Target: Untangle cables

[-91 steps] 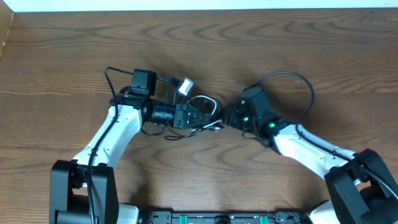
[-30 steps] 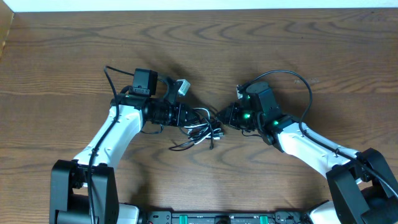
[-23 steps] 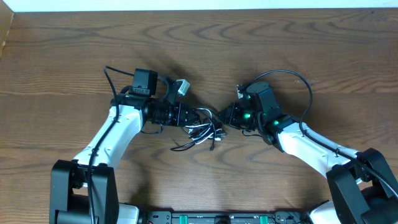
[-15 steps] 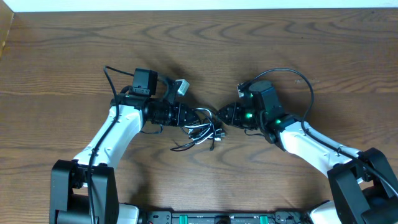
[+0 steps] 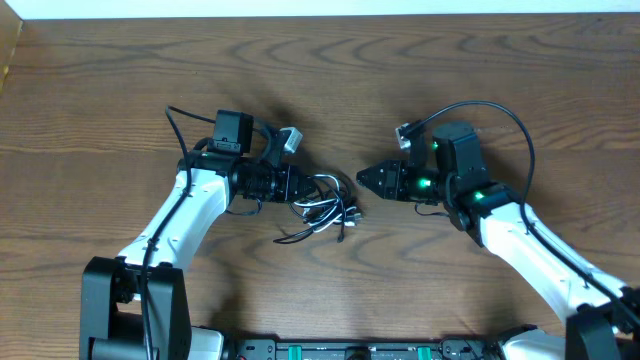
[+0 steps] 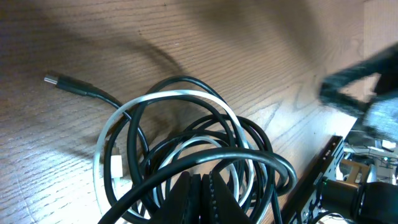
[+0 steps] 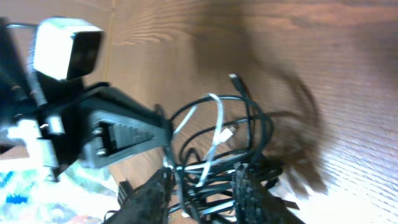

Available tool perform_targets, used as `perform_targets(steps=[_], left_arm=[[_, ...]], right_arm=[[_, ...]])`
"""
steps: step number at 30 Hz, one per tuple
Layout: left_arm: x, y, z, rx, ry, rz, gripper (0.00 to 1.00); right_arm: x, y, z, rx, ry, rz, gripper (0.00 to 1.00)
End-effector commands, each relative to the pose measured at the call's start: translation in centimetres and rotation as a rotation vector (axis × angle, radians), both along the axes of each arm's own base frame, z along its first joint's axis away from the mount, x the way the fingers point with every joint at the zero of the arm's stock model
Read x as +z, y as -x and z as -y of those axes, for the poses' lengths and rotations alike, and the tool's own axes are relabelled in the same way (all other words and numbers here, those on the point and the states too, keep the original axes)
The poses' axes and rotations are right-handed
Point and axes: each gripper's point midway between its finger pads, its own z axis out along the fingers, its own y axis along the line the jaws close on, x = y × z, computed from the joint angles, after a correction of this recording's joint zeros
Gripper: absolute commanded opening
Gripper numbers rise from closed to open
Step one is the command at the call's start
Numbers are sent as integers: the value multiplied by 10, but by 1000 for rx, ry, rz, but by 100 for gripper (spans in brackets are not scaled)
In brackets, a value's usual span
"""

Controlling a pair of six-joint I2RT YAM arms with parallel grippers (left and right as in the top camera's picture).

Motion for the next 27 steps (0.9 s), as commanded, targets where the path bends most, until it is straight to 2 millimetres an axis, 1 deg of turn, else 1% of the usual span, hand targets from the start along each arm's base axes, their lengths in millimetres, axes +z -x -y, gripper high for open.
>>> perform_targets(steps=[1,4,6,11,16,21,25,27], left_arm=[[-2,1,-1,3,-9,-6,8],[-2,1,-1,2,-8,-7,8],[-2,1,0,-1,-8,-7,8],[-2,1,0,-1,-8,-7,8],[-2,1,0,-1,-8,-7,8],[-2,2,1,31,4,-43,8],[6,7,9,14,68,-67,8],[7,7,9,30,74,-86,8]], right_arm=[[6,12,-14,71,13,61,27],[-4,16,-23,62,77,73,25],[-11,17,-28,41,134,96,22],[-23,24,-39,43,200,116,18],[-23,28,-45,58,198,125,1],[-23,28,-45,58,198,125,1],[-23,27,-45,57,198,125,1],[-20,28,-48,67,181,130,1]])
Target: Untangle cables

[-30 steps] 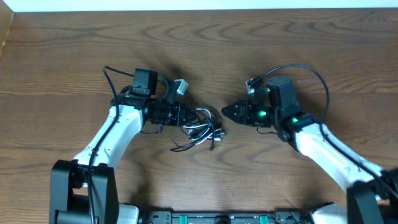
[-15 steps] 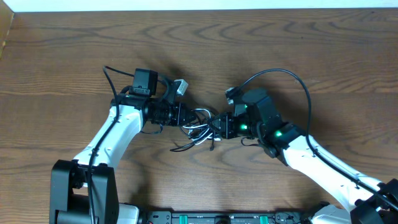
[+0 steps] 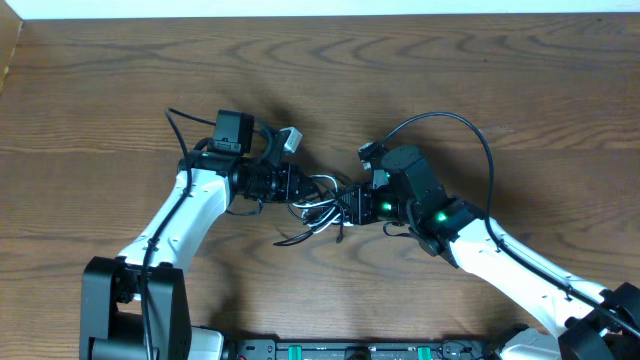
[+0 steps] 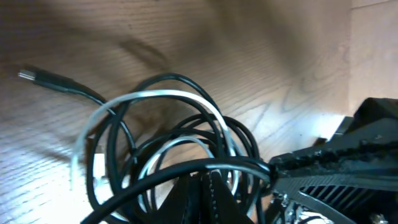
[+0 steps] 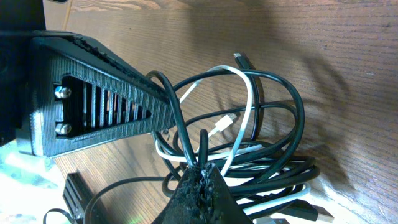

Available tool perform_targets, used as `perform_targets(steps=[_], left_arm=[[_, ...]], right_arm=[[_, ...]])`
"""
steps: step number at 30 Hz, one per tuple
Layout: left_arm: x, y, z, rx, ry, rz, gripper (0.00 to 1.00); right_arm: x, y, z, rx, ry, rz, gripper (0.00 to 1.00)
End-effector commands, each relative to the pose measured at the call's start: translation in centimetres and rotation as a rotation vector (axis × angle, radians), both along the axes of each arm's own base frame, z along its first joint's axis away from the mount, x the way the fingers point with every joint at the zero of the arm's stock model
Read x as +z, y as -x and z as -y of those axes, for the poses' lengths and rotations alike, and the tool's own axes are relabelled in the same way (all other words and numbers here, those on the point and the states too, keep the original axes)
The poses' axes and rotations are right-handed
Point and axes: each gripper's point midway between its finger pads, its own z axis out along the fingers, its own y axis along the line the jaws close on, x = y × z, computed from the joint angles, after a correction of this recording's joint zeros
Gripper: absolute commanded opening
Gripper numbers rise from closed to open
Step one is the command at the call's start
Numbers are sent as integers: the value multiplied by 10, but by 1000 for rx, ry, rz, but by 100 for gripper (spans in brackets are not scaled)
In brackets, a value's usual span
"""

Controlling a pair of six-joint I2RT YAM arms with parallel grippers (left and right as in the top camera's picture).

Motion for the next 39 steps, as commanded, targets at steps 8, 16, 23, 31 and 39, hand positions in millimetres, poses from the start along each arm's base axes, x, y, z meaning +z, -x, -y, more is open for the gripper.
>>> perform_targets(steps=[8,16,23,31,39], left_arm=[[4,4,5,77,52,-124,8],[4,4,5,136,61,-191,8],[4,12,22,100,61,-200,8],[-5,24,45,26,-23,-147,8],[-4,21,46,26,-19,-135,8]], right_arm=[[15,-6,-4,27,-93,0,1],[23,-12,9,6,-182,-91,1],[36,-18,19,22,-269,-128,1],[15,-19,38,-20,-177,-149,1],[-9,-12,55,-24,-53,-156,36]])
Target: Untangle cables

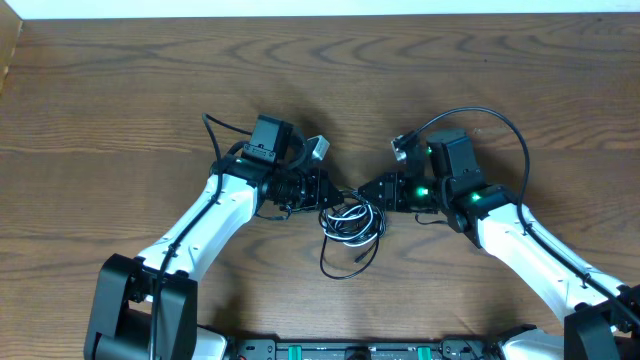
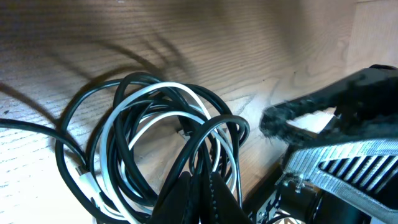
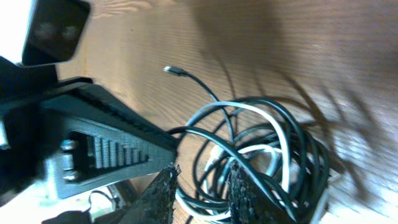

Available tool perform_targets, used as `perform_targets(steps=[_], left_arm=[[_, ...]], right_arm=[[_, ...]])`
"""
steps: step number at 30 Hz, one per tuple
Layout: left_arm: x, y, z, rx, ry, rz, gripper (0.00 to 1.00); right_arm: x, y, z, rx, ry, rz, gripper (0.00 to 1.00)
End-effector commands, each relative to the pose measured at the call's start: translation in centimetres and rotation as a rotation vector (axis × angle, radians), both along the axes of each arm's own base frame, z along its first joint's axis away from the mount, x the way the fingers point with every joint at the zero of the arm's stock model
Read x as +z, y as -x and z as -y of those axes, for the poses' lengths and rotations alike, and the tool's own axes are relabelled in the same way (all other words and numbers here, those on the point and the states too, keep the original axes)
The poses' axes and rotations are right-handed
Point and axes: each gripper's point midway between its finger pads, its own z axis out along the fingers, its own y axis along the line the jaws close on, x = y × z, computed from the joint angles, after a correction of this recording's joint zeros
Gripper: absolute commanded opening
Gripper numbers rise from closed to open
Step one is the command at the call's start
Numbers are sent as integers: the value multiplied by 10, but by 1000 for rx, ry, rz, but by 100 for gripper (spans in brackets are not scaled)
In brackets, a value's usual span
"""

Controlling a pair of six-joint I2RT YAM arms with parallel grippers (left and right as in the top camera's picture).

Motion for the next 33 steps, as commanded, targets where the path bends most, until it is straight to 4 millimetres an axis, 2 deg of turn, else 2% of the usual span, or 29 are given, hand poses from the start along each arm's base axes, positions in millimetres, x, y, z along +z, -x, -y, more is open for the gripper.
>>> perform_targets(steps=[1,5,13,33], left_arm=[[-3,-1,-2,7,-12,0,8],[-2,-3,-1,33,-7,-17,8],[-2,-4,-1,64,-4,-47,8],[0,-7,0,95,5,-65,8]], right_arm=[[-8,-2,8,-6,60,22,37],[-14,-2,11,-23,94,18,44],[-16,5,3,2,110,20,47],[-17,13,-3,46,117,29,46]])
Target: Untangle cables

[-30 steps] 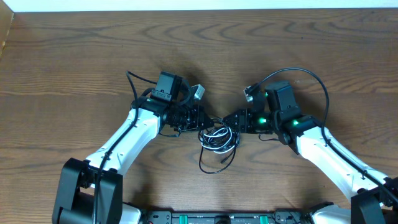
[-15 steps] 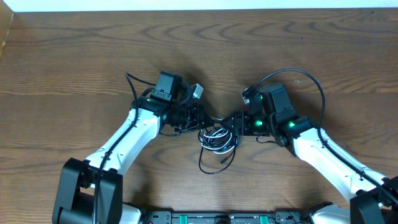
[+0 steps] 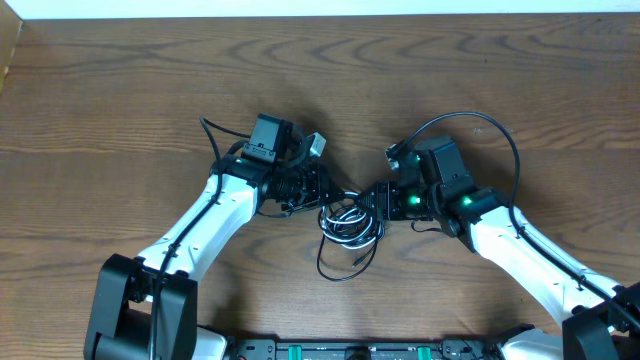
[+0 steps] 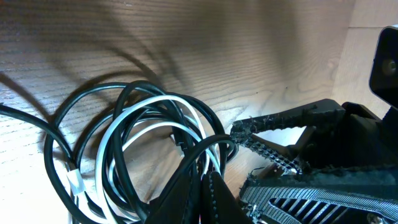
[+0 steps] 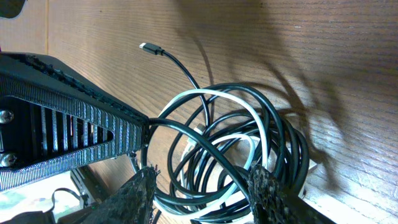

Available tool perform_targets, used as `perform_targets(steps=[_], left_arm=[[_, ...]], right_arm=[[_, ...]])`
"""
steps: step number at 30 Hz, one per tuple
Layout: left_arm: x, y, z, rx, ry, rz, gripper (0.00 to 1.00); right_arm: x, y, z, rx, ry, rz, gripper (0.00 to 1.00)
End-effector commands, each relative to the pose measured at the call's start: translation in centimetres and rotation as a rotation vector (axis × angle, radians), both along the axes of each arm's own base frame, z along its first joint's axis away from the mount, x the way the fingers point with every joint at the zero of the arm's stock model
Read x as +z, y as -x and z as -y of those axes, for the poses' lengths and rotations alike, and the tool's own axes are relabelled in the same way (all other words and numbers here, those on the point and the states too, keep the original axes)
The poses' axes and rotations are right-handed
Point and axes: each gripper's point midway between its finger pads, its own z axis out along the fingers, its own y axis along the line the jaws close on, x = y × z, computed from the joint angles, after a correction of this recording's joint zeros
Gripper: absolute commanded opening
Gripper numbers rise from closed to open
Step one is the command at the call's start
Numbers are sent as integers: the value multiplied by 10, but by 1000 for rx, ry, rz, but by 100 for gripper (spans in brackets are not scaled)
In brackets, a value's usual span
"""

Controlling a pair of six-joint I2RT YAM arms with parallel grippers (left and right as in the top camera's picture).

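A knot of black and white cables (image 3: 350, 218) lies on the table between both arms. It fills the left wrist view as looped strands (image 4: 143, 137). My left gripper (image 4: 204, 182) is shut on strands at the bundle's edge, and overhead it sits at the knot's upper left (image 3: 325, 192). My right gripper (image 5: 205, 175) is open wide, its fingers (image 5: 266, 193) straddling the coils (image 5: 236, 137). Overhead it touches the knot's right side (image 3: 376, 199). A black cable's plug end (image 5: 151, 47) lies free on the wood.
One loose black loop (image 3: 340, 262) trails from the knot toward the table's front. The wooden table (image 3: 120, 90) is bordered by a white strip (image 3: 300, 8) at the far edge. The arms' own black leads (image 3: 470, 125) arch above the wrists.
My right gripper has opened wider and come in closer, so its fingers now straddle the coils. The left gripper stays shut on the bundle in nearly the same place.
At first my left gripper held the knot while the right one hung open off to the right. Then the right gripper was shut on the knot too. Later the bundle lay further right with a loop trailing out and the right gripper open, now wider.
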Motion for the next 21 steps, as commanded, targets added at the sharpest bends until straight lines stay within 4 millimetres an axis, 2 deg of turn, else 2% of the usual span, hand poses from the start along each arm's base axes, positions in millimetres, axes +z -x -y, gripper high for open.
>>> perform_targets(steps=[1,21], left_arm=[[-2,-1,-1,8,-10,-2,8],[-2,-2,-1,23,-6,-12,8]], right_arm=[[0,2,-2,18,4,11,46],[0,5,-6,33,1,12,47]])
